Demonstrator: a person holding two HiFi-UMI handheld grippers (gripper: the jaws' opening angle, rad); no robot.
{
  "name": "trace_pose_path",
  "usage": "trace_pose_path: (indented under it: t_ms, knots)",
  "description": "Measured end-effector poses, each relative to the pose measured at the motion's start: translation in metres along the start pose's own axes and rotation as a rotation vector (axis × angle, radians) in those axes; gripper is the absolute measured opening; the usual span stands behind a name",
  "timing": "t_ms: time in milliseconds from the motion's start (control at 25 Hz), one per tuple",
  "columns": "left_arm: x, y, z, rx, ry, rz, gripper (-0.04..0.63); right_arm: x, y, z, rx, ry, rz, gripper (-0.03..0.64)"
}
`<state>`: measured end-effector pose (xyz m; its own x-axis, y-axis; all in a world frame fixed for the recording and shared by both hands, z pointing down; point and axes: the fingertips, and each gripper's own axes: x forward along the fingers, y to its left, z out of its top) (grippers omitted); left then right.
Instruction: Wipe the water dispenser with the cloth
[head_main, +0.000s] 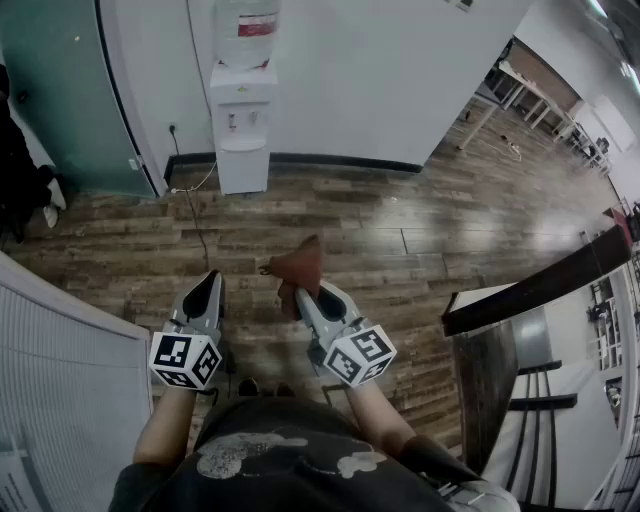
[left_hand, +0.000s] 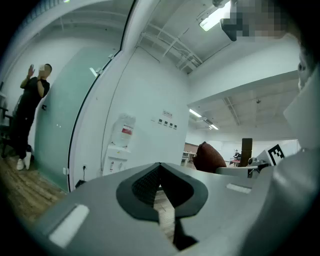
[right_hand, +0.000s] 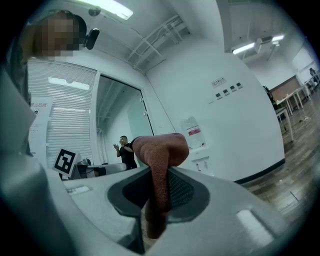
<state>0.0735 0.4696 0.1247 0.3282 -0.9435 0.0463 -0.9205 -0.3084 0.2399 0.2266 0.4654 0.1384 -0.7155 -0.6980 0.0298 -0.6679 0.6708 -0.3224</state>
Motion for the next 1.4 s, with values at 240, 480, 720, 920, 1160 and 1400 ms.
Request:
trace_pose_path:
  t_ms: [240, 480, 720, 920, 1160, 1400]
  knots:
    - [0.0, 0.005, 0.002, 0.006, 0.005, -0.003, 0.018, 0.003, 0.001, -0.006, 0.0, 0.021, 0.001, 0.06]
    - [0.001, 0.007, -0.005, -0.011, 0.02, -0.005, 0.018, 0.0, 0.003, -0.009, -0.016, 0.036, -0.01, 0.06]
    - [-0.008, 0.018, -0.023, -0.071, 0.025, 0.027, 0.018, -0.002, 0.002, -0.014, -0.001, 0.031, -0.047, 0.06]
    - [-0.017, 0.039, -0.038, -0.081, 0.053, 0.057, 0.018, 0.002, -0.004, -0.034, 0.036, 0.062, -0.115, 0.061]
    - [-0.023, 0.054, -0.053, -0.049, 0.105, 0.032, 0.018, 0.02, 0.006, -0.055, 0.055, 0.106, -0.147, 0.06]
    - [-0.019, 0.074, -0.064, -0.035, 0.148, 0.008, 0.018, 0.038, 0.015, -0.065, 0.043, 0.123, -0.16, 0.061]
